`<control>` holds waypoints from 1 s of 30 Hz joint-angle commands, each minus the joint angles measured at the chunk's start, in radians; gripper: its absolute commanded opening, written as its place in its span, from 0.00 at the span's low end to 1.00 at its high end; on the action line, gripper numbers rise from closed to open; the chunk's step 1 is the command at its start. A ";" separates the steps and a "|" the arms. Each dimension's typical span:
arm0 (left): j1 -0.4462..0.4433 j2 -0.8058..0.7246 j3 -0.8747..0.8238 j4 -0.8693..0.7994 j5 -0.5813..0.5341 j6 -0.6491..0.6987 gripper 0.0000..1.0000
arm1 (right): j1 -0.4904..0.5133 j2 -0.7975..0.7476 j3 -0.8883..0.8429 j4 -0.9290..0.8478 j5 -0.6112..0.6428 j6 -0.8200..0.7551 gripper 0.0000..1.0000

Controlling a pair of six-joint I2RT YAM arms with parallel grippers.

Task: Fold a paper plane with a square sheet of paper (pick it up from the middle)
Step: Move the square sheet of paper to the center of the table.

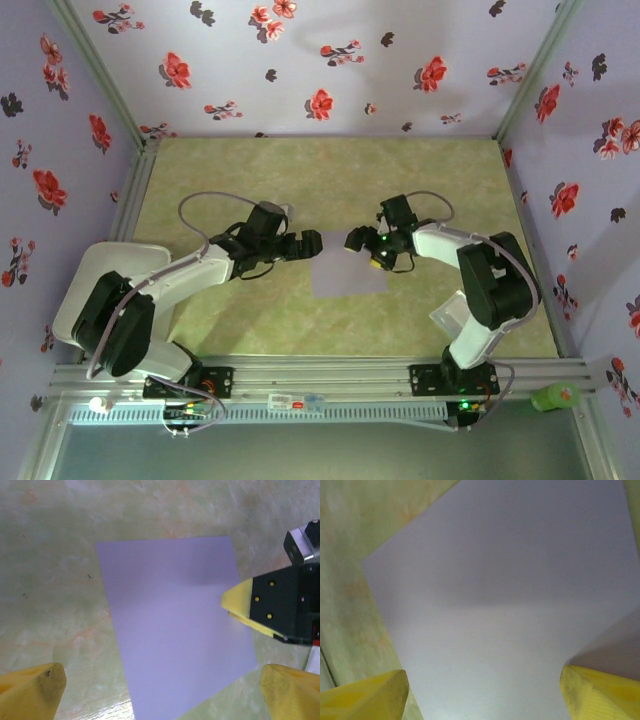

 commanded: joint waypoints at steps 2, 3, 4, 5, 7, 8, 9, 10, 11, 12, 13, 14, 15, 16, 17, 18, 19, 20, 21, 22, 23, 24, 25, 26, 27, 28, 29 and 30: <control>-0.005 0.000 0.035 -0.042 -0.054 0.003 1.00 | 0.067 -0.024 -0.110 0.034 0.076 0.162 0.80; -0.006 -0.002 0.034 -0.047 -0.058 0.002 1.00 | 0.084 -0.033 -0.133 0.068 0.080 0.193 0.79; -0.005 -0.004 0.031 -0.048 -0.060 0.000 1.00 | 0.095 -0.041 -0.150 0.093 0.078 0.223 0.79; -0.005 -0.007 0.026 -0.046 -0.060 -0.001 1.00 | 0.108 -0.051 -0.172 0.128 0.079 0.253 0.79; -0.005 -0.009 0.021 -0.045 -0.061 -0.006 1.00 | 0.123 -0.065 -0.198 0.180 0.079 0.287 0.79; -0.005 -0.009 0.020 -0.043 -0.061 -0.004 1.00 | 0.127 -0.070 -0.199 0.176 0.078 0.293 0.79; -0.005 -0.008 0.021 -0.047 -0.061 -0.004 0.99 | 0.128 -0.074 -0.196 0.172 0.075 0.293 0.79; -0.006 -0.007 0.026 -0.051 -0.059 -0.003 0.98 | 0.128 -0.081 -0.195 0.169 0.072 0.291 0.79; -0.005 -0.003 0.033 -0.063 -0.057 -0.001 0.97 | 0.128 -0.089 -0.193 0.162 0.067 0.295 0.79; -0.005 0.001 0.043 -0.074 -0.056 -0.001 0.96 | 0.129 -0.099 -0.193 0.158 0.063 0.309 0.79; -0.005 0.005 0.049 -0.083 -0.055 0.001 0.96 | 0.134 -0.114 -0.197 0.163 0.063 0.320 0.79; -0.005 0.009 0.054 -0.088 -0.055 0.003 0.95 | 0.141 -0.132 -0.203 0.170 0.068 0.337 0.80; -0.006 0.013 0.057 -0.088 -0.055 0.002 0.94 | 0.146 -0.144 -0.209 0.172 0.077 0.349 0.80; -0.006 0.016 0.059 -0.086 -0.054 0.000 0.94 | 0.149 -0.152 -0.213 0.176 0.080 0.359 0.80; -0.005 0.022 0.061 -0.083 -0.055 -0.004 0.93 | 0.151 -0.162 -0.218 0.186 0.077 0.372 0.80; -0.006 0.027 0.065 -0.082 -0.051 -0.005 0.93 | 0.152 -0.172 -0.225 0.207 0.069 0.382 0.80; -0.007 0.031 0.070 -0.084 -0.046 -0.007 0.92 | 0.152 -0.185 -0.233 0.229 0.064 0.394 0.80; -0.007 0.036 0.076 -0.087 -0.042 -0.011 0.92 | 0.151 -0.208 -0.238 0.240 0.066 0.398 0.80; -0.007 0.044 0.087 -0.100 -0.036 -0.015 0.90 | 0.150 -0.232 -0.237 0.224 0.084 0.392 0.80; -0.007 0.053 0.101 -0.118 -0.032 -0.017 0.89 | 0.149 -0.264 -0.230 0.185 0.123 0.380 0.80; -0.009 0.065 0.123 -0.147 -0.031 -0.018 0.88 | 0.148 -0.302 -0.219 0.116 0.190 0.354 0.80; -0.016 0.081 0.147 -0.176 -0.032 -0.015 0.87 | 0.142 -0.337 -0.208 0.042 0.254 0.339 0.80; -0.023 0.097 0.171 -0.202 -0.033 -0.012 0.86 | 0.133 -0.360 -0.201 -0.022 0.302 0.329 0.81; -0.033 0.119 0.202 -0.231 -0.037 -0.015 0.85 | 0.117 -0.385 -0.199 -0.081 0.344 0.323 0.82; -0.045 0.142 0.231 -0.258 -0.045 -0.020 0.84 | 0.096 -0.407 -0.201 -0.122 0.365 0.312 0.82; -0.056 0.163 0.258 -0.283 -0.054 -0.028 0.84 | 0.076 -0.430 -0.209 -0.142 0.369 0.301 0.82; -0.071 0.190 0.287 -0.311 -0.067 -0.045 0.84 | 0.054 -0.450 -0.218 -0.153 0.367 0.296 0.83; -0.086 0.219 0.326 -0.344 -0.083 -0.065 0.84 | 0.029 -0.474 -0.235 -0.163 0.363 0.294 0.83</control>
